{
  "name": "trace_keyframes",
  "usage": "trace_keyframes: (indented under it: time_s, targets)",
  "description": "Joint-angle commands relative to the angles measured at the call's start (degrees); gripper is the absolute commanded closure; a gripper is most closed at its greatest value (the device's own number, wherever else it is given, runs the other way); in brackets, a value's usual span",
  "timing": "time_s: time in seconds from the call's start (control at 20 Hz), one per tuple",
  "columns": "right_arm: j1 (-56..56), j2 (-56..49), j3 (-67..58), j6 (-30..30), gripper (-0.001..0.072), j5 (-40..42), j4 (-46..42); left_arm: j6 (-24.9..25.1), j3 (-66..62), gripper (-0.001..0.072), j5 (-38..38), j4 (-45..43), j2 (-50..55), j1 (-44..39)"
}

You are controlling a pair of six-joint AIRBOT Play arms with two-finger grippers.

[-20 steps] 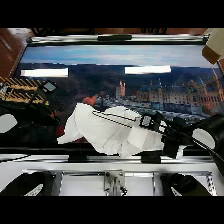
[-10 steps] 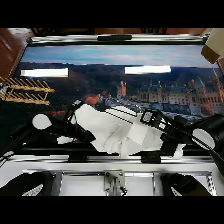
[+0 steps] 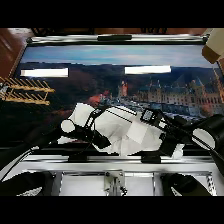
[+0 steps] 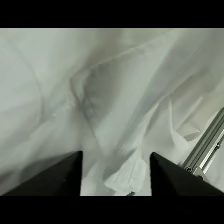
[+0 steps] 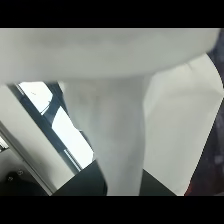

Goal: Fold the shirts.

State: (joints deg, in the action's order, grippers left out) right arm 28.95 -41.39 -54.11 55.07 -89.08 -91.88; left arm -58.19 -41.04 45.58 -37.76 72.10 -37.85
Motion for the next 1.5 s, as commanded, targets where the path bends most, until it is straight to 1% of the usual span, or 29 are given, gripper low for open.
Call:
trace_keyframes:
  time_s: [0.0,0.1,0.15,0.2,0.25,0.4,0.5,0.6,0.75,0.85,0.9,1.25,1.45]
  targets:
    - [0.0,0.1,0.0,0.2,0.0663,0.0,0.2,0.8,0.0,0.0304,-3.2,1.4,1.1,-1.8]
    - [0.0,0.1,0.0,0.2,0.0662,0.0,0.2,0.8,0.0,0.0305,-3.2,1.6,1.3,-2.1]
    - [0.0,0.1,0.0,0.2,0.0662,0.0,0.2,0.8,0.0,0.034,-3.1,1.8,1.4,-2.1]
    - [0.0,0.1,0.0,0.2,0.0662,0.0,0.2,0.8,0.0,0.0571,-3.1,1.8,1.5,-2.1]
    - [0.0,0.1,0.0,0.3,0.0662,-0.1,0.3,1.2,0.0,0.0668,-3.1,1.8,1.5,-2.1]
    - [0.0,0.1,0.0,0.4,0.0662,-1.0,0.3,1.2,-0.5,0.0669,-1.0,1.6,1.0,-0.6]
    - [0.0,0.2,0.0,1.2,0.0663,-1.6,1.7,1.2,-2.3,0.0669,2.6,0.6,-0.5,3.7]
    - [0.1,1.1,0.0,2.6,0.0663,-2.6,4.3,1.2,-5.9,0.0669,6.9,-1.0,-2.5,10.4]
    - [0.1,3.7,0.0,5.4,0.0663,-3.4,5.0,1.1,-13.0,0.0669,12.6,-3.4,-4.5,22.6]
    - [0.1,4.9,0.0,5.7,0.0663,-4.0,8.6,-1.1,-17.2,0.0669,15.1,-3.2,-4.5,28.5]
    - [0.1,5.0,0.0,6.0,0.0664,-4.0,10.2,-2.3,-18.6,0.0669,15.2,-3.1,-4.5,29.9]
    - [0.1,4.8,0.0,7.7,0.0663,-3.9,9.3,-2.6,-27.6,0.0669,20.3,-2.9,-4.5,30.8]
    - [0.1,4.8,0.0,8.2,0.0664,-3.9,8.4,-3.9,-30.9,0.0669,21.9,-2.1,-4.7,30.7]
